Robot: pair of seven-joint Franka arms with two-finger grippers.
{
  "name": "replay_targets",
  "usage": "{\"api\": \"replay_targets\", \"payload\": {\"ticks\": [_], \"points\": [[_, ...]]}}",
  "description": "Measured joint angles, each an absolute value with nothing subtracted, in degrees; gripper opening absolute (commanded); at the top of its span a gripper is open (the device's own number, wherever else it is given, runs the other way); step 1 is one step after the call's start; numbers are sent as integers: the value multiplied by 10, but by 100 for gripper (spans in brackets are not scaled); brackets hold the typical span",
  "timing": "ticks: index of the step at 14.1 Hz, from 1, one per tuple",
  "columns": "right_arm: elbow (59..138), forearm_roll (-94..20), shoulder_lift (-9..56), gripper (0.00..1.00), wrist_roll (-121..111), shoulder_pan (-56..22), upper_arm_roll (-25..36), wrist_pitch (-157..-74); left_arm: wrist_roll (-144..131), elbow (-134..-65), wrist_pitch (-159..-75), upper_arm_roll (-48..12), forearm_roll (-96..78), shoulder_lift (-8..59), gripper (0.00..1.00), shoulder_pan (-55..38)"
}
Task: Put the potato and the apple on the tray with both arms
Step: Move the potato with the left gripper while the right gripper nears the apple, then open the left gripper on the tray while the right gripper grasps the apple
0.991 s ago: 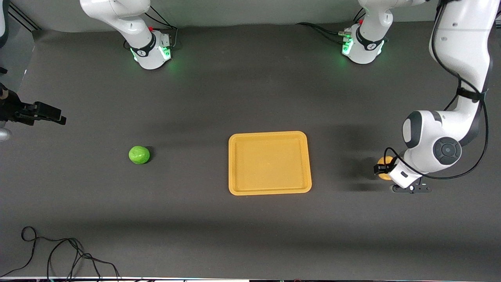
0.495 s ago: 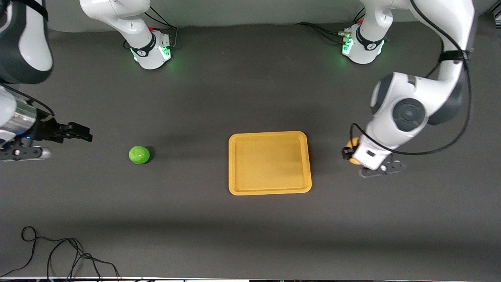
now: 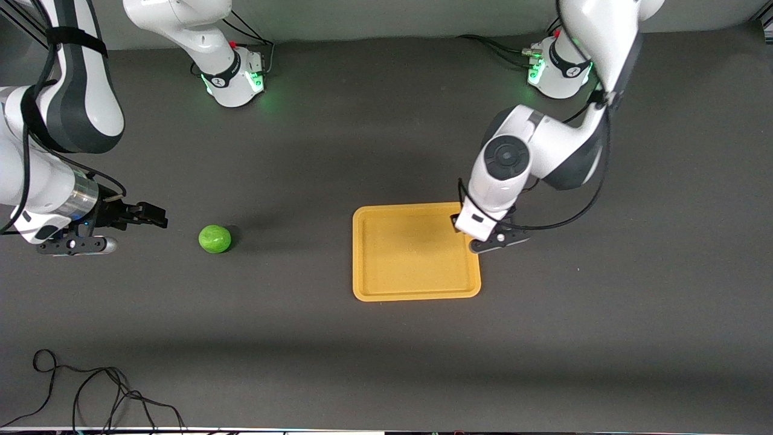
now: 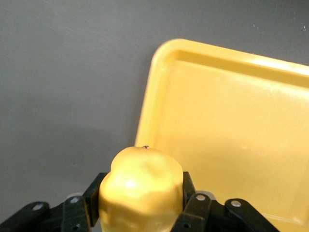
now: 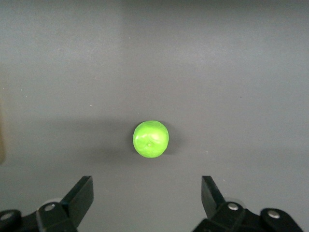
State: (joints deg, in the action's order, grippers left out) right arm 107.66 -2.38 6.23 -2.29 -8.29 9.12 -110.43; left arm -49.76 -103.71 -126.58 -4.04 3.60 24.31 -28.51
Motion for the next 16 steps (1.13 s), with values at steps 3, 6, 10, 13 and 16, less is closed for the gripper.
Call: {"api": "replay_targets", "payload": {"ticks": [3, 6, 10, 13, 16], "points": [[1081, -23, 62, 99, -23, -94, 91, -1109, -535, -1036, -1324, -40, 57, 303, 13, -294], [1113, -23, 62, 99, -23, -95, 91, -1151, -546, -1033, -1348, -40, 61, 327, 20, -298], [1163, -23, 62, 99, -23, -95, 93, -1211, -549, -1027, -1348, -39, 65, 339, 33, -304], [1186, -22, 62, 99, -23, -96, 93, -1236, -550, -1021, -1348, -38, 75, 349, 83, -304], [1193, -19, 66, 99, -23, -101, 93, -1239, -550, -1012, -1348, -38, 82, 357, 100, -304]]}}
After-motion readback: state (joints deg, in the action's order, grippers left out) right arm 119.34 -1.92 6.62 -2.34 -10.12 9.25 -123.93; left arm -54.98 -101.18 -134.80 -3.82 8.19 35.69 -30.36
